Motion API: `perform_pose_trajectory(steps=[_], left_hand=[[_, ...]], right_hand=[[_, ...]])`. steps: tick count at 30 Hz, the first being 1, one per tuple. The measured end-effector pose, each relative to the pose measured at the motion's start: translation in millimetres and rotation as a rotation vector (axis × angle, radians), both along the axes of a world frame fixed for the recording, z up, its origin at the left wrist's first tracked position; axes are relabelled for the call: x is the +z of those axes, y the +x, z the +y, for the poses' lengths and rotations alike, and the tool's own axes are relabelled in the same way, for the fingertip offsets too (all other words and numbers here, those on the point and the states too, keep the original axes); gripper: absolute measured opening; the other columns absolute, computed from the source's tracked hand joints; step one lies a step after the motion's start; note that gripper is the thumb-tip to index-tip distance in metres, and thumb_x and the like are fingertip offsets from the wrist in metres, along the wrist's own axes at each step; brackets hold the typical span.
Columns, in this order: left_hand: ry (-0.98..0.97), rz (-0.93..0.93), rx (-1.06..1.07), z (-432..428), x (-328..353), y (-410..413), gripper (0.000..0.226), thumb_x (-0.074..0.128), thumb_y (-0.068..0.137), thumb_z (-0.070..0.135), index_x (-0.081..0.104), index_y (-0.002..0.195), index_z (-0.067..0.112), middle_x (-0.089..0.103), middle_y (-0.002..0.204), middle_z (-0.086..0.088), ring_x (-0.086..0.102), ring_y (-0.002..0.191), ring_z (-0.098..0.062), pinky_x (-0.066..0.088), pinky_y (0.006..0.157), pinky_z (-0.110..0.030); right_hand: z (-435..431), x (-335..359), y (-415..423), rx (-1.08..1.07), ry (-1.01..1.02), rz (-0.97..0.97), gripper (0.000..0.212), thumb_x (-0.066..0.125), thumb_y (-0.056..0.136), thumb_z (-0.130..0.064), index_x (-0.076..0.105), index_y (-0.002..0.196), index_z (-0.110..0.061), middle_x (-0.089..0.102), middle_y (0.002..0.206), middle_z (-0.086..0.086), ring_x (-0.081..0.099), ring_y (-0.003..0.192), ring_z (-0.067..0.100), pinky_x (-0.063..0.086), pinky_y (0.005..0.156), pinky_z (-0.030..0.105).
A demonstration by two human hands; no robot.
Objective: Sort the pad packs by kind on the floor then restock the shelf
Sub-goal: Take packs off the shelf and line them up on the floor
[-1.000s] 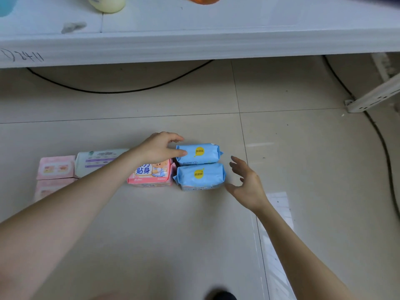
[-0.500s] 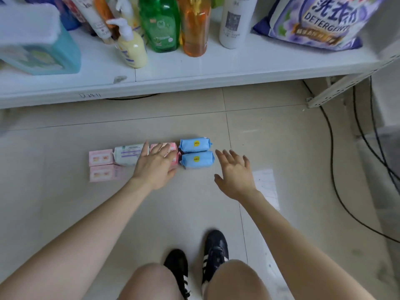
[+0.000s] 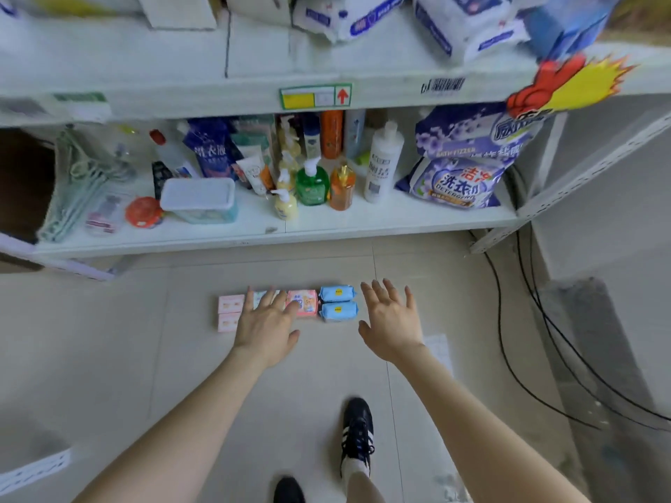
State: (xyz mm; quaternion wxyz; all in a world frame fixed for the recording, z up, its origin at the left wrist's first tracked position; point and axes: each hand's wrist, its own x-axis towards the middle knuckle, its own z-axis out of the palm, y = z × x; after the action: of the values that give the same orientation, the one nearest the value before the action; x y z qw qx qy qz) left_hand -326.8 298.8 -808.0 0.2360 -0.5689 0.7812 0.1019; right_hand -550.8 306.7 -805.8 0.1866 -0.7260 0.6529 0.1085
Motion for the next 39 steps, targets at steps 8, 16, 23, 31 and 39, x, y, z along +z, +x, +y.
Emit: perform_pose_trajectory(steps=[8, 16, 23, 31, 39], left_hand=[[-0.215, 0.043, -0.049, 1, 165, 25, 0.058, 0.044, 0.095, 0.047, 0.031, 0.147, 0.024, 0.019, 0.16, -0.005, 0.013, 0.148, -0.023, 0.001, 0.117, -0.056], [-0.409, 0.045, -0.055, 35, 297, 68, 0.065, 0.041, 0.095, 0.052, 0.021, 0.151, 0.026, 0.014, 0.162, -0.006, 0.008, 0.15, -0.023, -0.003, 0.116, -0.056], [-0.576, 0.073, -0.017, 42, 393, 99, 0.064, 0.039, 0.096, 0.051, 0.021, 0.152, 0.026, 0.012, 0.162, -0.005, 0.006, 0.15, -0.024, -0.003, 0.117, -0.055], [-0.758, 0.076, 0.049, 20, 497, 103, 0.065, 0.043, 0.095, 0.049, 0.022, 0.151, 0.025, 0.013, 0.162, -0.007, 0.006, 0.15, -0.026, 0.001, 0.118, -0.055], [-0.943, 0.065, 0.094, -3, 594, 101, 0.064, 0.04, 0.096, 0.051, 0.021, 0.151, 0.025, 0.012, 0.162, -0.007, 0.007, 0.15, -0.025, 0.002, 0.117, -0.057]], right_hand=[[11, 153, 33, -0.036, -0.2, -0.011, 0.07, 0.047, 0.095, -0.038, 0.014, 0.153, -0.017, 0.025, 0.158, 0.003, 0.012, 0.148, 0.021, 0.005, 0.118, 0.049], [36, 287, 77, -0.035, -0.434, 0.007, 0.072, 0.048, 0.093, -0.045, 0.016, 0.152, -0.02, 0.027, 0.156, 0.001, 0.014, 0.147, 0.021, 0.005, 0.117, 0.052], [35, 392, 103, -0.007, -0.6, -0.017, 0.07, 0.046, 0.093, -0.044, 0.016, 0.152, -0.019, 0.025, 0.157, 0.004, 0.015, 0.147, 0.024, 0.009, 0.117, 0.054], [6, 507, 105, 0.067, -0.763, 0.016, 0.072, 0.044, 0.096, -0.045, 0.009, 0.154, -0.02, 0.016, 0.161, 0.003, 0.011, 0.149, 0.023, 0.007, 0.118, 0.054], [-23, 595, 103, 0.132, -0.966, -0.008, 0.069, 0.042, 0.095, -0.043, 0.012, 0.153, -0.022, 0.018, 0.16, 0.003, 0.014, 0.148, 0.022, 0.008, 0.118, 0.052]])
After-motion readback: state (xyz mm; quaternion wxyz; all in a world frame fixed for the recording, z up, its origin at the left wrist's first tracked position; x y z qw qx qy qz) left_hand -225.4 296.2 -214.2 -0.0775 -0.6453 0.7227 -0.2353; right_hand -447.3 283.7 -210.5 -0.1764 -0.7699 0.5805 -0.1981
